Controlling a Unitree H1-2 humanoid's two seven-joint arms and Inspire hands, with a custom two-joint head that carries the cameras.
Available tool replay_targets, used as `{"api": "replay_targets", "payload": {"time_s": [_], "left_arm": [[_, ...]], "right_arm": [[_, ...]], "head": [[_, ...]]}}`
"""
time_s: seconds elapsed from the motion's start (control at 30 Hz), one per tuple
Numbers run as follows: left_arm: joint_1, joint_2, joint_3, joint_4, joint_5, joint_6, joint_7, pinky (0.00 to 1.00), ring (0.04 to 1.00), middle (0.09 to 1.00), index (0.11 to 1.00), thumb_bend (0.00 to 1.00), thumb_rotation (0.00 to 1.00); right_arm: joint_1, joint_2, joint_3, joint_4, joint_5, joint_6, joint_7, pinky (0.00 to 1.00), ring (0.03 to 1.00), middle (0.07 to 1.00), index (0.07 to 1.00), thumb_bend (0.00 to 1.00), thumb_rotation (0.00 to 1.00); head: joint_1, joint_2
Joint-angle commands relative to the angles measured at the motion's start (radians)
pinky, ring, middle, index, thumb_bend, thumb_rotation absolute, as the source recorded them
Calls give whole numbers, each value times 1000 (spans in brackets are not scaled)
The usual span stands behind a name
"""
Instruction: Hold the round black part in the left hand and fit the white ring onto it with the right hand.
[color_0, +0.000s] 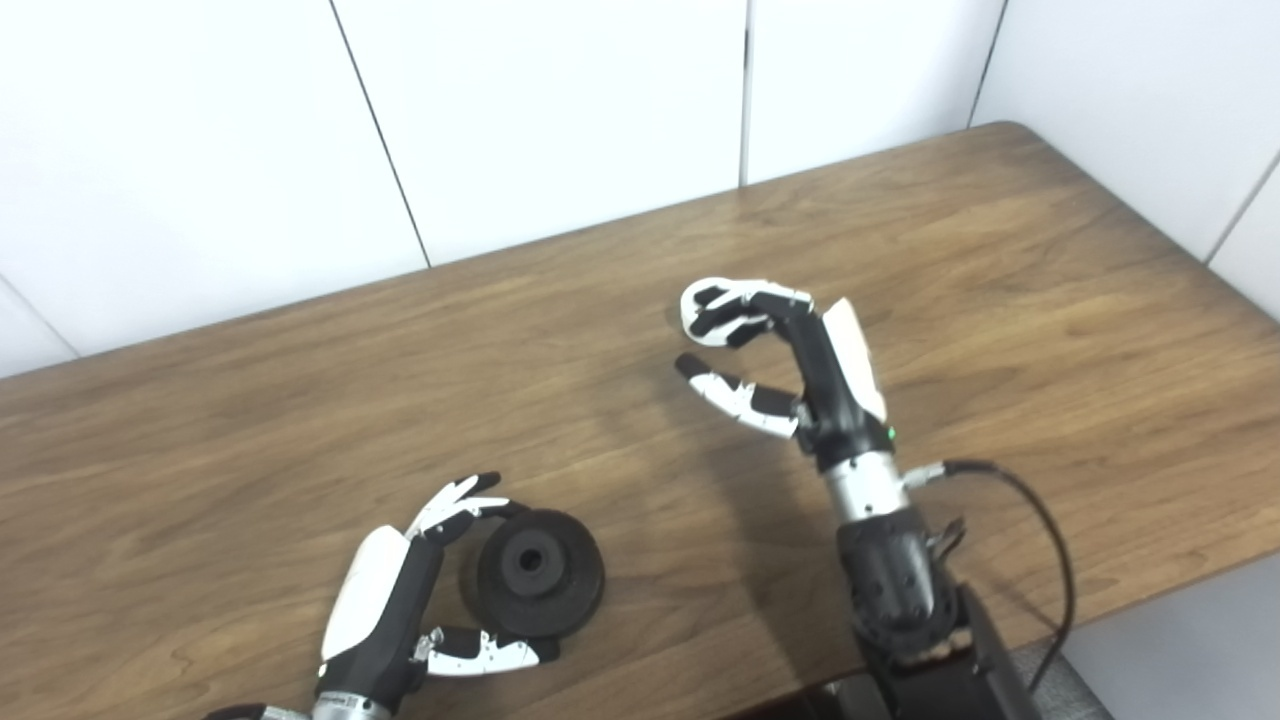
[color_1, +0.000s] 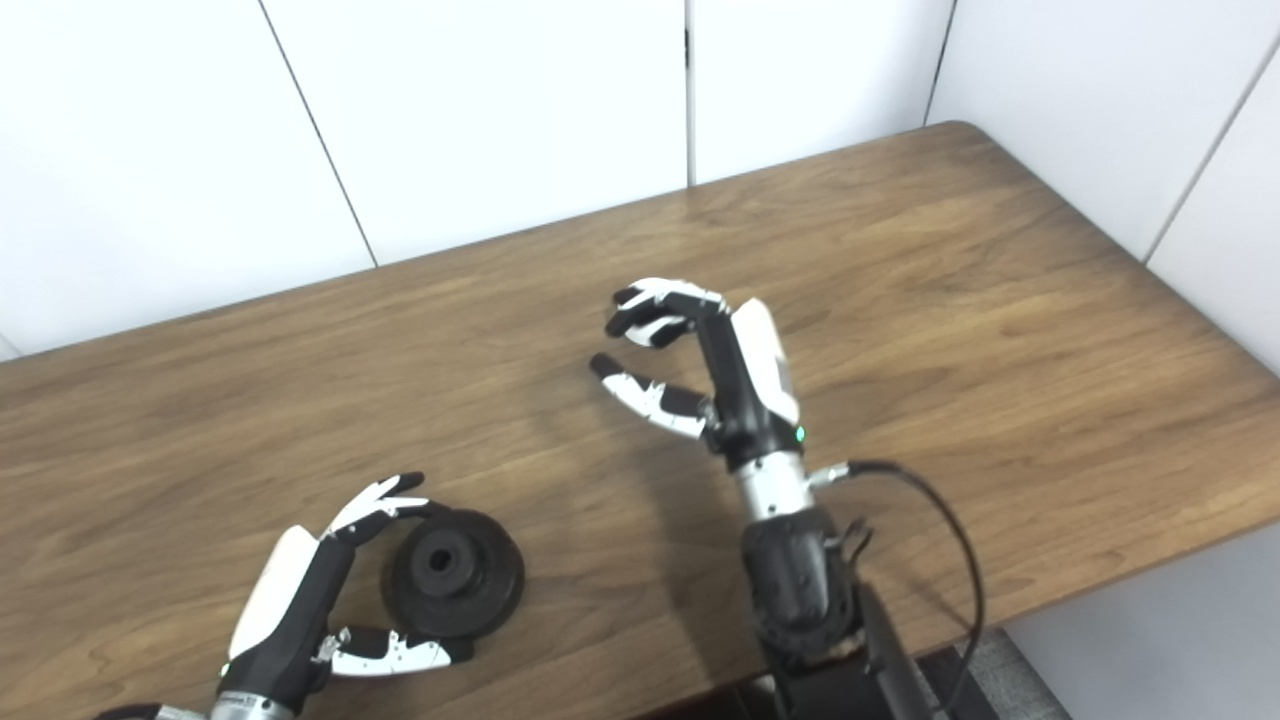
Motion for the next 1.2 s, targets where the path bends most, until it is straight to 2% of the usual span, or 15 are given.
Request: {"api": "replay_targets", "payload": {"time_s": [0.0,0.07,0.13,0.3,0.47,0.67,0.8,0.93,0.97,1.03,1.17], "left_arm": [[-8,1,1,-14,1,-6,-9,814,939,901,491,521,69],[-7,2,2,-14,2,-9,-9,815,939,902,491,522,69],[-7,3,2,-12,4,-13,-6,820,939,903,491,522,70],[-8,3,5,-12,3,-9,-9,822,939,903,491,522,70],[-8,3,7,-9,5,-8,-11,828,942,906,491,521,70],[-10,-4,9,-7,4,-11,-14,830,940,903,490,522,69],[-10,-5,8,-6,8,-11,-15,833,940,904,491,522,70],[-12,-7,7,-2,10,-14,-15,829,938,903,491,522,70],[-12,-8,6,-2,11,-12,-15,831,941,904,491,521,71],[-12,-10,5,-2,15,-8,-16,833,940,903,491,521,71],[-9,-14,6,-4,21,-1,-17,839,937,901,491,522,71]], "right_arm": [[-61,-14,-7,-47,-33,21,12,647,742,774,639,532,278],[-85,-39,-18,-42,-57,43,19,683,766,791,714,553,349],[-110,-65,-28,-33,-84,64,26,759,824,831,758,568,417],[-171,-123,-41,15,-113,92,47,768,869,878,799,590,427],[-261,-213,-12,112,-170,108,90,712,875,905,830,593,491],[-377,-300,15,249,-177,112,145,712,879,905,831,623,513],[-438,-349,39,326,-171,130,201,748,908,926,851,632,556],[-475,-385,62,388,-158,147,261,796,938,951,868,679,639],[-482,-395,70,405,-155,153,282,825,960,974,881,716,723],[-491,-409,82,434,-145,158,313,846,974,989,889,769,784],[-498,-428,108,478,-134,155,348,868,986,999,892,830,845]], "head": [[0,1],[3,1],[3,1],[11,3],[9,3],[13,5],[20,7],[26,8],[29,6],[33,5],[36,1]]}}
